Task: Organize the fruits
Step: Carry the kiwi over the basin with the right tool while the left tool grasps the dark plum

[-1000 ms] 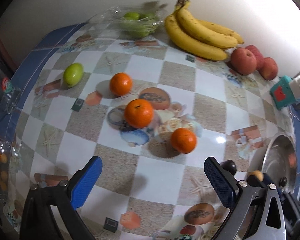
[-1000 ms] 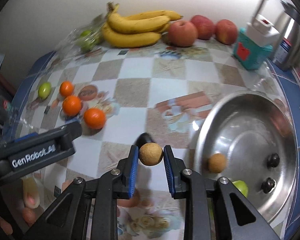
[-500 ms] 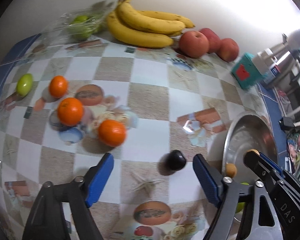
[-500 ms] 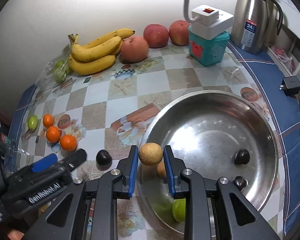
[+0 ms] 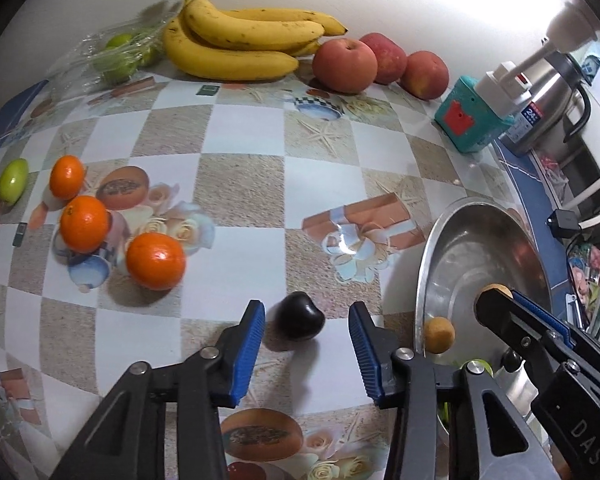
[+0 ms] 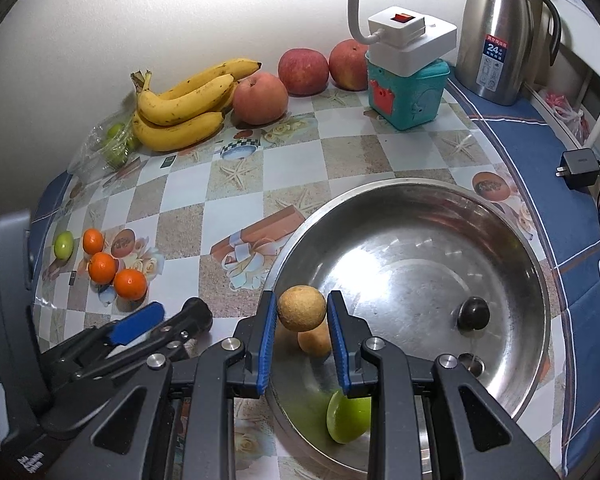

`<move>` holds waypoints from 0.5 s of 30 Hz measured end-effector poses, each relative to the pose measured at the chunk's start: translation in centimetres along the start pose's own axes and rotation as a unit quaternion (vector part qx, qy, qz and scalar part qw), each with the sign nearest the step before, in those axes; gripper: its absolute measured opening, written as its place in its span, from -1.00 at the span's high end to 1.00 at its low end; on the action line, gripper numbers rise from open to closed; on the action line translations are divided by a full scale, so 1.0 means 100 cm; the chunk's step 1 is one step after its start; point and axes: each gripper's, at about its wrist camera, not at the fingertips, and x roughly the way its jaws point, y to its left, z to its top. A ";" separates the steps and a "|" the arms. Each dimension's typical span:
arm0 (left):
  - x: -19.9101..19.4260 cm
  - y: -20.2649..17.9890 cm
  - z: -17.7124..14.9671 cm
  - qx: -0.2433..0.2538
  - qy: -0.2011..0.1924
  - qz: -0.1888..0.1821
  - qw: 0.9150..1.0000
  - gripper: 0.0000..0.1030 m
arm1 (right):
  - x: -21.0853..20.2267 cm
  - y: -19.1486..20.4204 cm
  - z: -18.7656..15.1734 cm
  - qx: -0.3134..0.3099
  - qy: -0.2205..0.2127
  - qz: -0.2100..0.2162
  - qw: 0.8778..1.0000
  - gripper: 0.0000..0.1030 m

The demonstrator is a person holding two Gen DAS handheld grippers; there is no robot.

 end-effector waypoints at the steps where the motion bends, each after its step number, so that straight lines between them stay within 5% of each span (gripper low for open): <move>1: 0.001 -0.001 0.000 0.001 0.000 0.001 1.000 0.08 | 0.000 0.000 0.000 0.000 0.000 0.000 1.000 0.48; 4: 0.004 -0.002 -0.001 0.003 0.002 0.006 1.000 0.26 | 0.000 -0.002 0.000 0.002 0.001 0.000 1.000 0.48; 15: 0.007 0.000 0.000 0.003 -0.001 0.028 1.000 0.43 | 0.000 -0.005 0.000 0.002 0.001 0.001 1.000 0.48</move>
